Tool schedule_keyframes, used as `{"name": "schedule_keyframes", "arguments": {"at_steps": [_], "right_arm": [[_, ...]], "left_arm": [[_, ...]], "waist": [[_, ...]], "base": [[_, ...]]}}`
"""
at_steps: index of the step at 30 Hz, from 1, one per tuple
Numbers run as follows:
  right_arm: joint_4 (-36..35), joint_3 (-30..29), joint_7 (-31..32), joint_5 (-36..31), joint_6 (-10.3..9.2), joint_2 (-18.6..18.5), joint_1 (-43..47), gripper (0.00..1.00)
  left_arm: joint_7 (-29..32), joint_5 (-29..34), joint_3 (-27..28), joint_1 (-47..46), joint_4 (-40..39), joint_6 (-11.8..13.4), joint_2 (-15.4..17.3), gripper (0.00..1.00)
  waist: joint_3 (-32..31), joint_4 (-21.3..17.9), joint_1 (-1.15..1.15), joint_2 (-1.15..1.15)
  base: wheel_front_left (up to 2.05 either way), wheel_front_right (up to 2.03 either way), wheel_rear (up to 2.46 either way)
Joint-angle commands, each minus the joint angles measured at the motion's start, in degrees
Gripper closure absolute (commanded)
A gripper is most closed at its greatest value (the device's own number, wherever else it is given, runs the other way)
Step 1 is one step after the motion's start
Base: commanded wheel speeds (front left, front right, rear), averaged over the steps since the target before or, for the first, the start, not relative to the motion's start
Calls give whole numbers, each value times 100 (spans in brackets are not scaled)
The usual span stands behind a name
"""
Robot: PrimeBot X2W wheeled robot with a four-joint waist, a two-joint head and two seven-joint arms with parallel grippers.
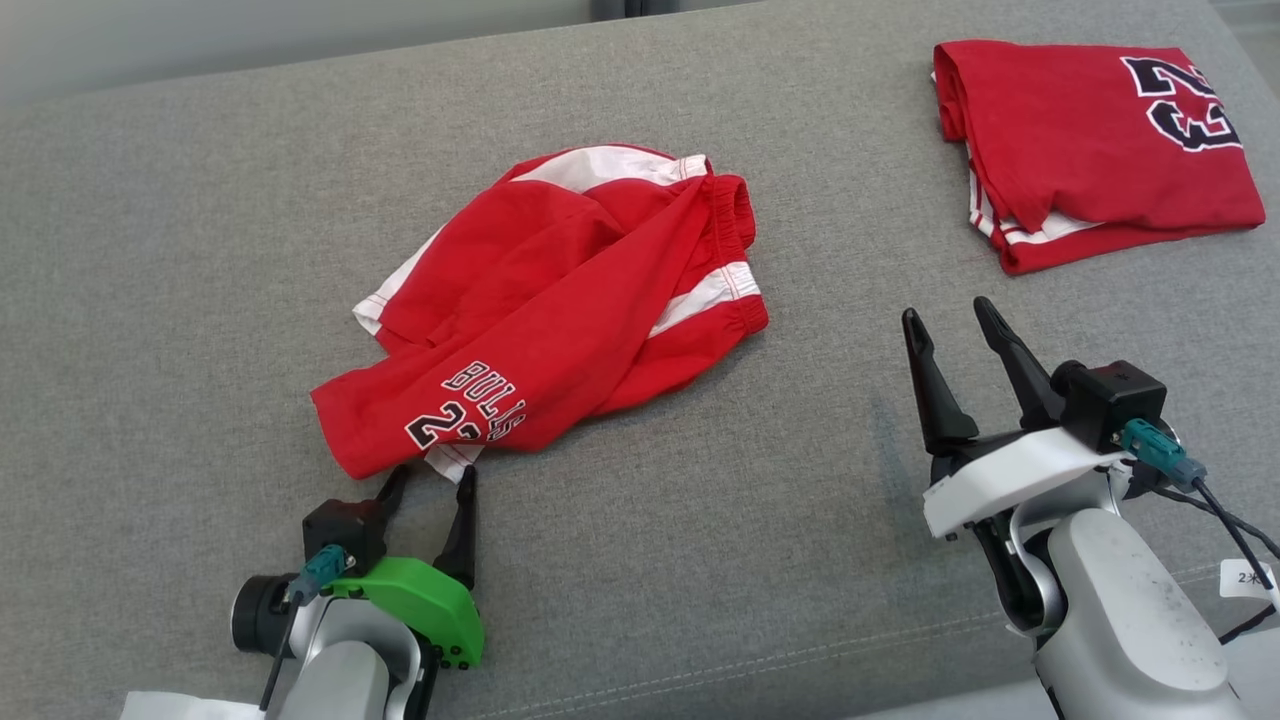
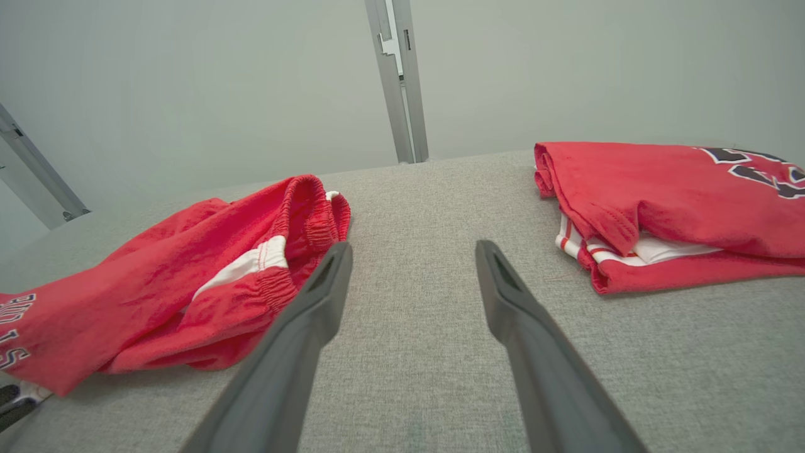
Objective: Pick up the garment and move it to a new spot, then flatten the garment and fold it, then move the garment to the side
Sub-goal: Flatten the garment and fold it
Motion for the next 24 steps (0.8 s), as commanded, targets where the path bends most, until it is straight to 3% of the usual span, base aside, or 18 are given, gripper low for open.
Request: {"name": "schedule_keyframes", "arguments": {"at_steps": [1, 3, 4, 13, 24], "right_arm": [[1, 2, -17, -33, -2, -20, -54, 0], [8, 4, -17, -41, -2, -27, -59, 0], [10, 3, -17, -46, -2, -30, -59, 0], [25, -58, -17, -45, -2, -12, 92, 0], [119, -153, -17, 40, -2, 34, 336, 0]], "left_arm": [[8, -31, -26, -94, 52, -17, 17, 38], [10, -80, -75, -140, 126, -25, 17, 74], [10, -96, -100, -155, 147, -31, 17, 99], [6, -170, -86, 42, -152, 5, 19, 100], [6, 259, 282, 737, -1258, -16, 73, 100]], "waist": [[4, -4, 0, 0], [7, -6, 0, 0], [6, -5, 0, 0], [-129, 205, 0, 0], [-496, 940, 0, 0]], "base": [[0, 0, 0], [0, 0, 0], [0, 0, 0], [0, 0, 0], [0, 0, 0]]}}
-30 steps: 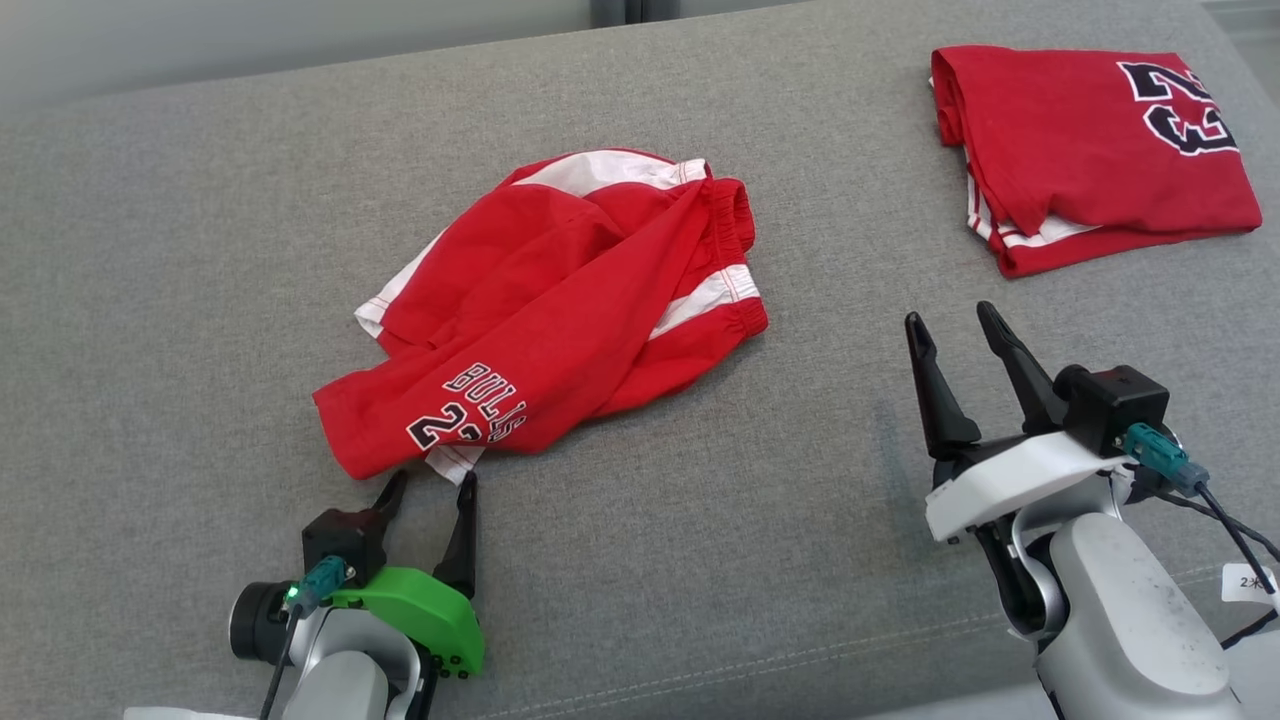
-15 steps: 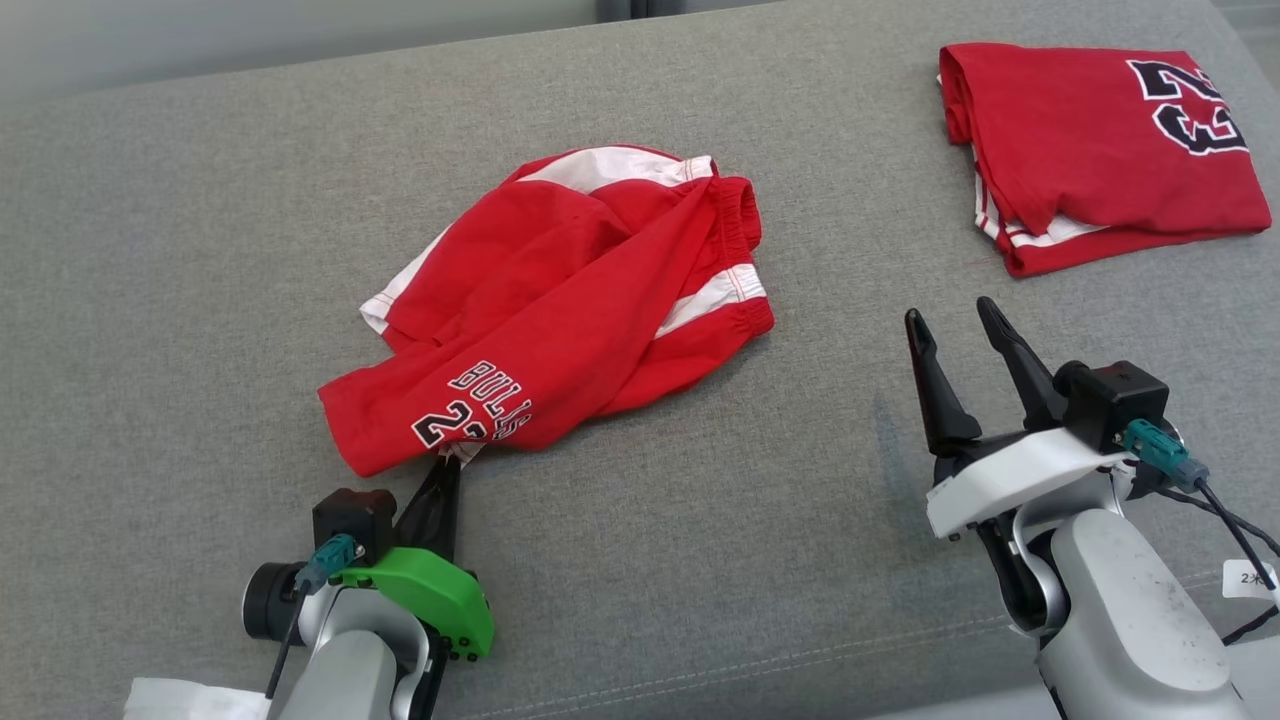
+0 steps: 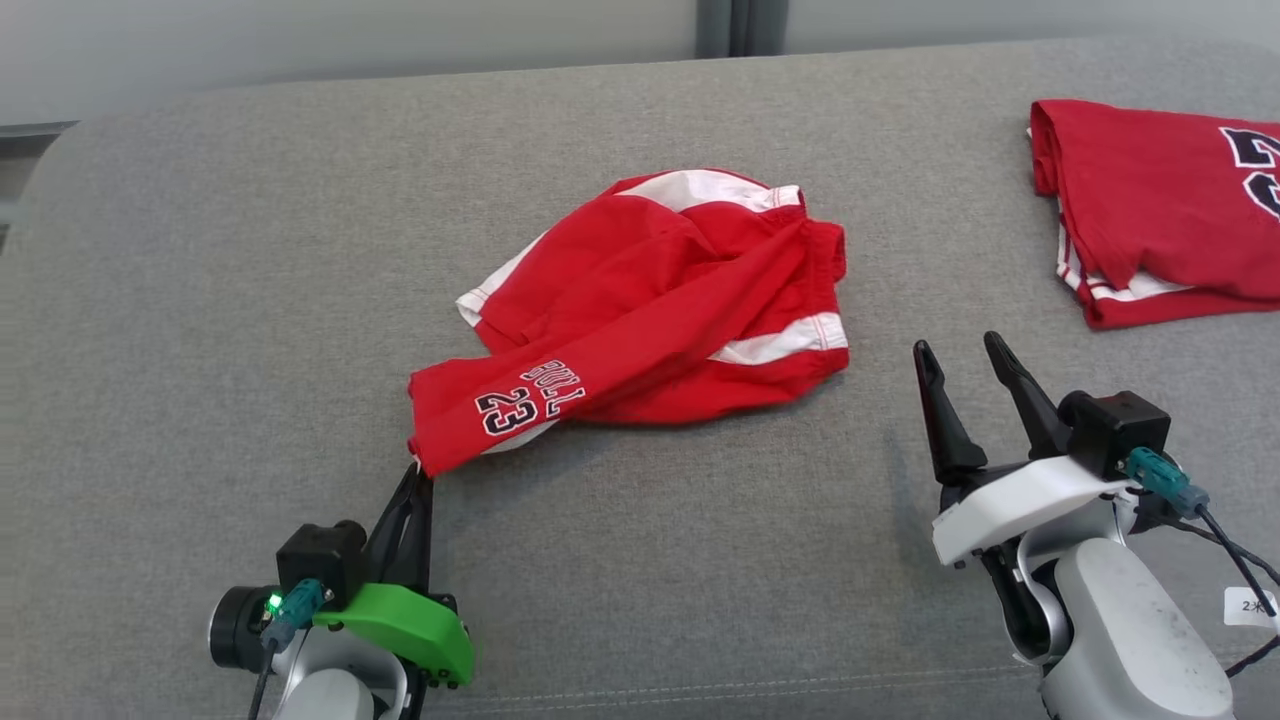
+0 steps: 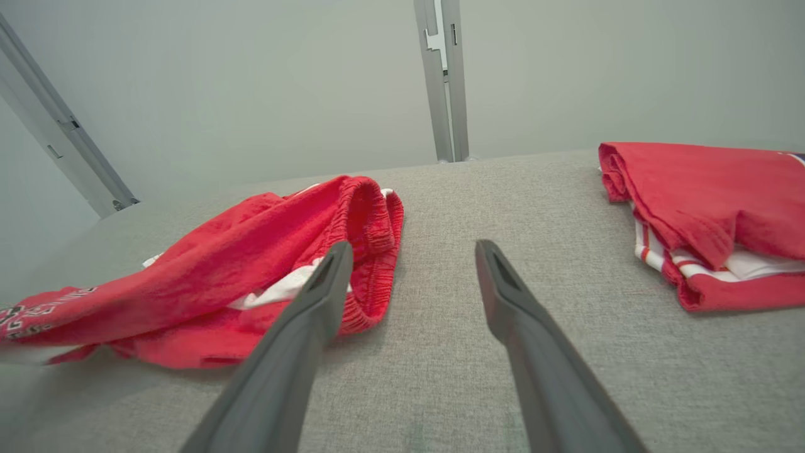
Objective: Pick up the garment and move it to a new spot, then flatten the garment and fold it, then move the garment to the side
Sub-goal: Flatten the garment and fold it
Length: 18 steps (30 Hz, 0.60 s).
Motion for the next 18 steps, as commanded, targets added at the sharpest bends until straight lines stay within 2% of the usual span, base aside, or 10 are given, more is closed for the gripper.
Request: {"name": "schedule_keyframes", "arguments": {"at_steps": [1, 10, 17, 18], "right_arm": [[37, -9, -17, 65, -2, 8, 107, 0], [73, -52, -17, 83, -2, 9, 208, 0], [149, 12, -17, 122, -2, -25, 165, 0], [157, 28, -17, 129, -2, -33, 154, 0]], "left_arm": [[4, 72, 44, 183, -152, -7, 49, 100], [3, 144, -95, 798, -460, -52, 65, 100], [3, 1, -54, 918, -318, -69, 50, 100], [3, -30, -26, 906, -279, -71, 50, 84]], "waist": [[-232, 357, 0, 0], [-339, 730, 0, 0], [-357, 792, 0, 0], [-363, 785, 0, 0]], "base": [[0, 0, 0], [0, 0, 0], [0, 0, 0], [0, 0, 0]]}}
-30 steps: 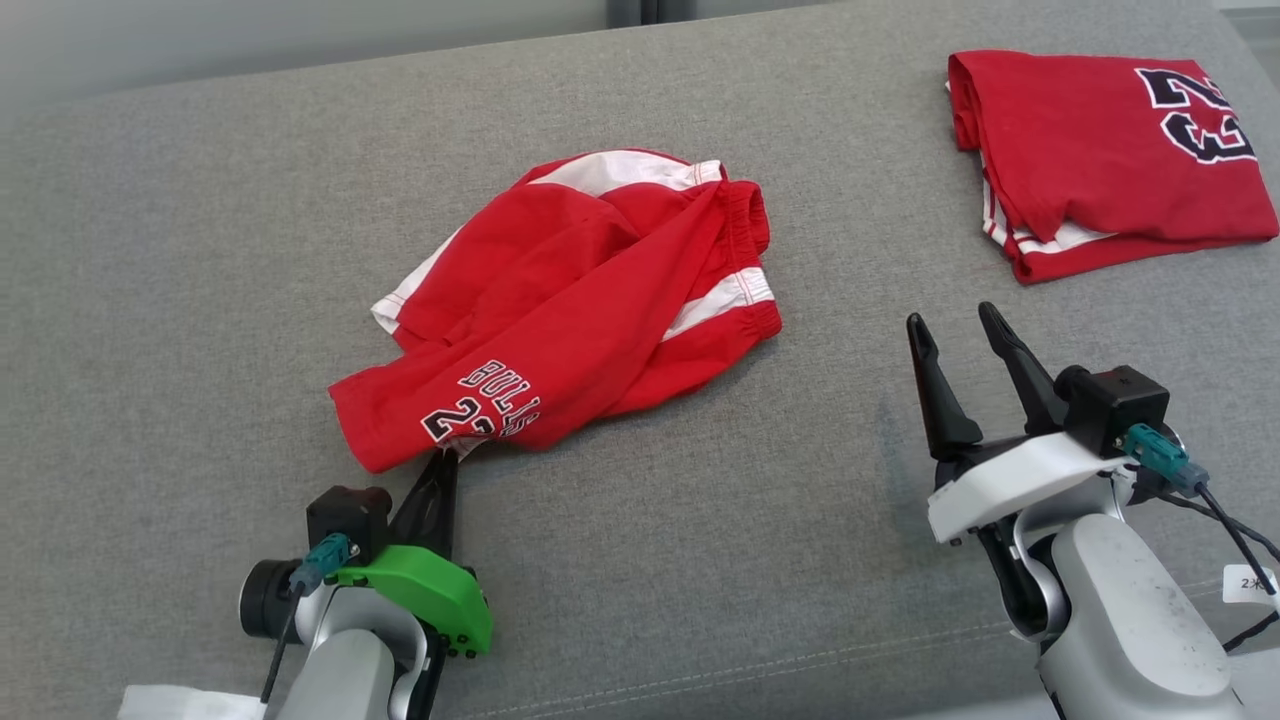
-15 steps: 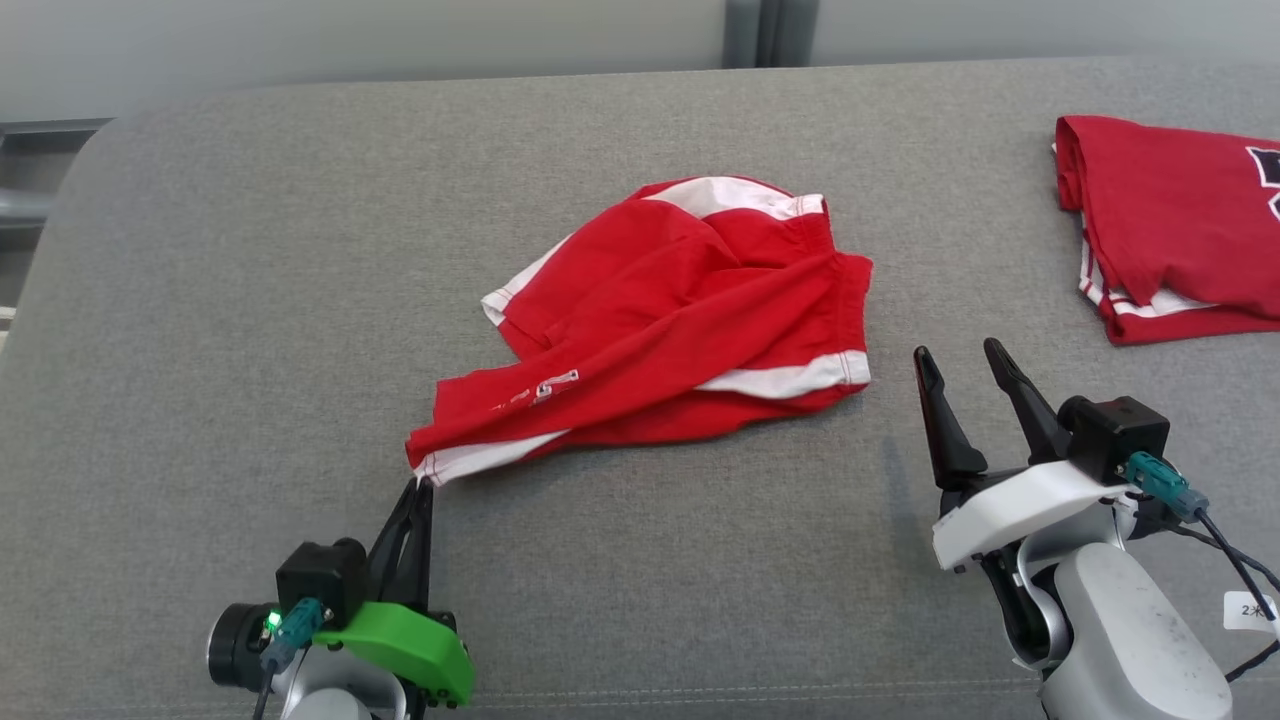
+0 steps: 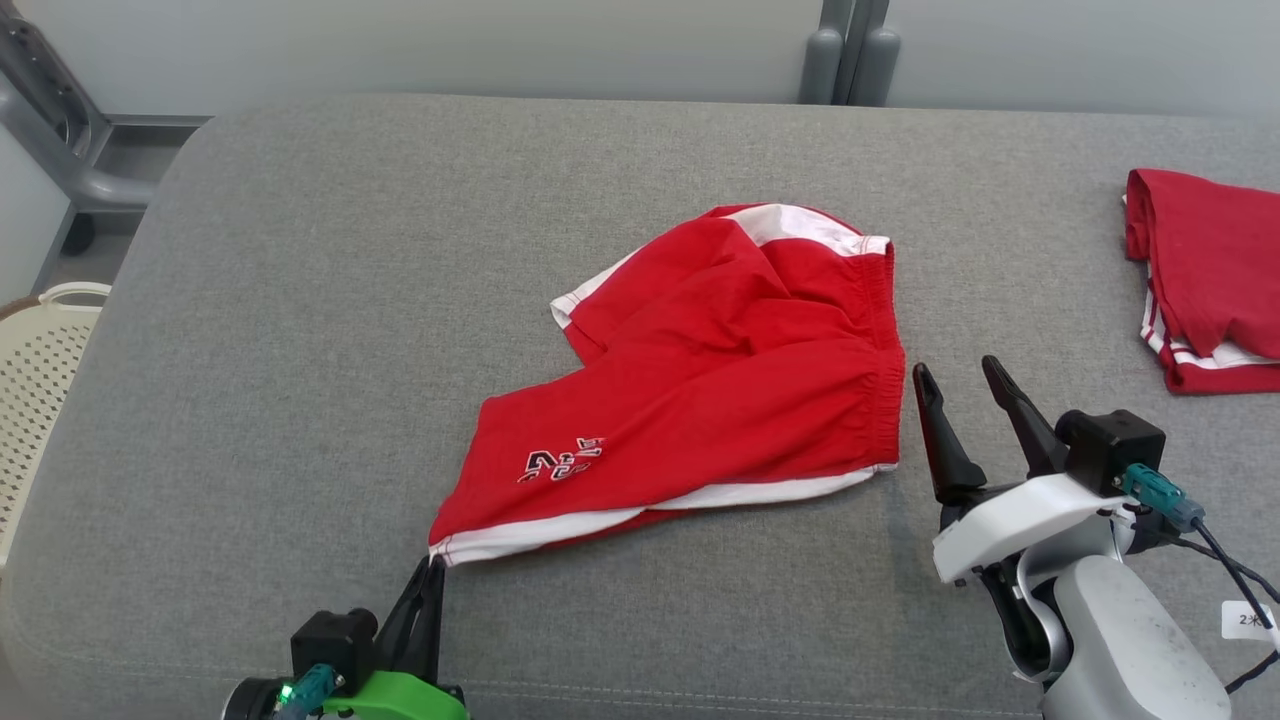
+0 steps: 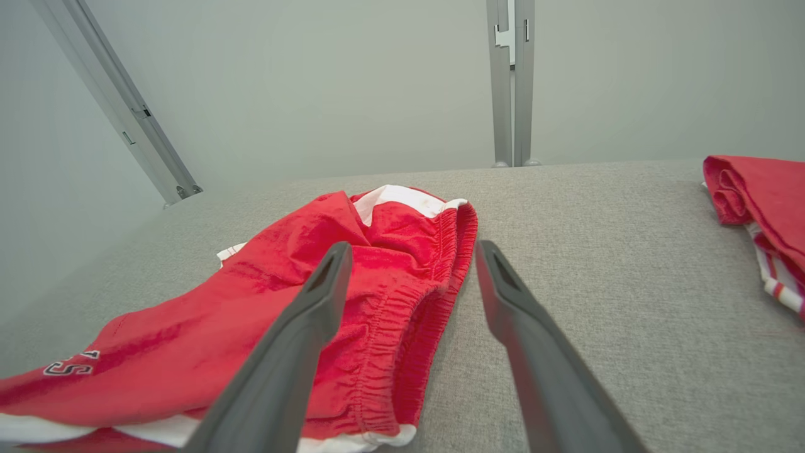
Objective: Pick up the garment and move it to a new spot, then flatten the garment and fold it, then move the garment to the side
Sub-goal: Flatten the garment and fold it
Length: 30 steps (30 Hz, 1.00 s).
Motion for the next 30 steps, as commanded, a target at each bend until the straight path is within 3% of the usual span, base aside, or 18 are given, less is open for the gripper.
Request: {"name": "schedule_keyframes", "arguments": {"at_steps": [1, 2, 3, 4, 9, 16, 30], "right_arm": [[13, 23, -17, 35, -2, -23, 12, 0], [11, 34, -17, 39, -2, -20, 21, 0], [9, 47, -17, 56, -2, -25, 36, 0], [12, 54, -17, 72, -2, -32, 55, 0], [-22, 63, -17, 122, -2, -58, 138, 0], [-251, -2, -17, 172, -2, -71, 263, 0], [-838, -217, -17, -297, -2, 30, 625, 0]], "left_arm": [[3, -24, 18, 67, 93, -15, 36, 61], [2, -23, 33, 53, 110, -16, 34, 54], [2, -52, 65, 38, 134, -18, 32, 21], [2, -41, 74, 39, 181, -19, 28, 0], [2, -61, 232, 95, 80, -4, 8, 0], [2, 74, 555, 245, -756, 137, -14, 0], [2, 431, 1013, 577, -1868, 404, -30, 0]], "waist": [[-18, -24, 0, 0], [-27, -40, 0, 0], [-37, -61, 0, 0], [-49, -85, 0, 0], [-108, -209, 0, 0], [-193, -289, 0, 0], [-449, -639, 0, 0]], "base": [[0, 0, 0], [0, 0, 0], [0, 0, 0], [0, 0, 0], [0, 0, 0], [0, 0, 0], [0, 0, 0]]}}
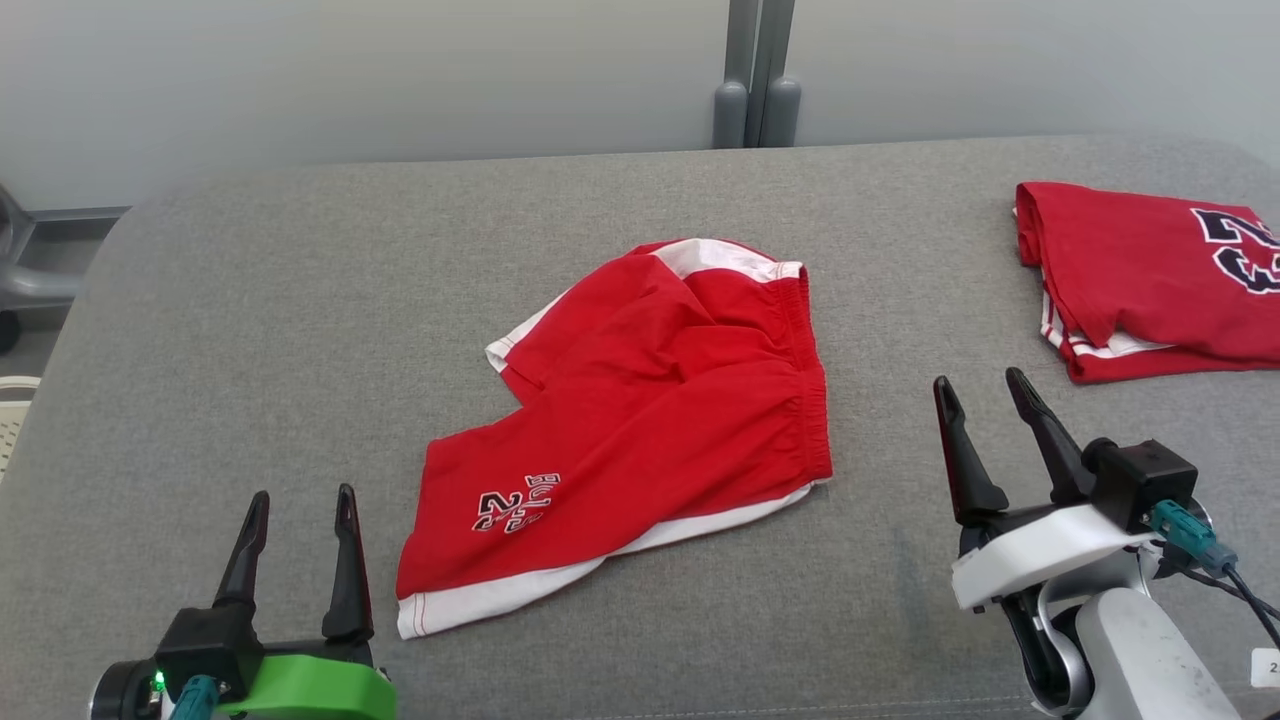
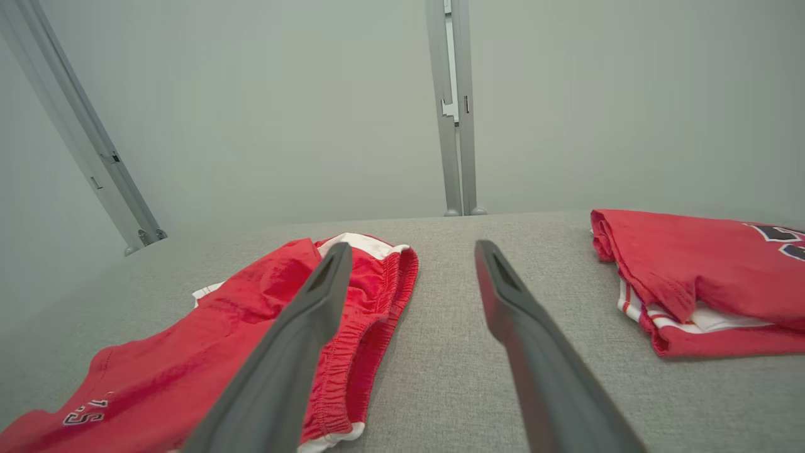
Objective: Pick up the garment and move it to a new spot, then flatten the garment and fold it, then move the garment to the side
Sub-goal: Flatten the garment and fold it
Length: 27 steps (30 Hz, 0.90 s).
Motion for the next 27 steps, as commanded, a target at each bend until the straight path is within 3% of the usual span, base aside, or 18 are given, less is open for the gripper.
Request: {"name": "schedule_keyframes", "arguments": {"at_steps": [1, 20, 27], "right_arm": [[-41, -45, -17, -56, -1, 25, 116, 0], [-99, -223, 109, -181, -2, 209, 534, 0], [-105, -279, 174, -210, -2, 228, 562, 0]], "left_arm": [[4, 39, 74, 117, -43, 53, 8, 0], [3, 199, 395, 431, -188, 104, 7, 0], [3, 232, 343, 368, -64, -28, 44, 0]], "waist": [[-54, -84, 0, 0], [-222, -431, 0, 0], [-239, -409, 0, 0]], "base": [[0, 0, 0], [0, 0, 0], [0, 0, 0]]}}
